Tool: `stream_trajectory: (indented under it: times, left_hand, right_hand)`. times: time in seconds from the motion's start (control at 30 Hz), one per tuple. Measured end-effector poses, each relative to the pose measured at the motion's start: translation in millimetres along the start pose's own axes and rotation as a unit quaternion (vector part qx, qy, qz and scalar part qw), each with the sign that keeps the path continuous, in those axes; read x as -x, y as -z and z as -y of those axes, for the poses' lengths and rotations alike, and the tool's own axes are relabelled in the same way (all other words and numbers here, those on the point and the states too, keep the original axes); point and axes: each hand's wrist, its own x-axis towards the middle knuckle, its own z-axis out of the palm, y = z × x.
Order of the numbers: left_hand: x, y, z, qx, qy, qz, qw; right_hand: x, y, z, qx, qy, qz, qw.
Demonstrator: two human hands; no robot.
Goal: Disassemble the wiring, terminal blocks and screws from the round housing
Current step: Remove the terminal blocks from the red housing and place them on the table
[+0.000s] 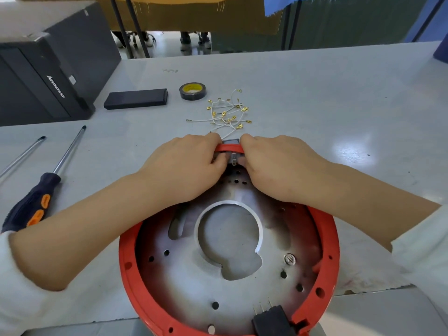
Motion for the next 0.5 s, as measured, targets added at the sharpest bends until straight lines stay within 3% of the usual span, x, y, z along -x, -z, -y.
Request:
stream_trajectory:
  times: [0.5]
  left_hand:
    - [-5.9,-3.5,3.0,0.006,-0.017,-0.025,1.0]
  right_hand:
    - [-3.1,6.5,12.2,0.009,-0.056,-0.002,0.998]
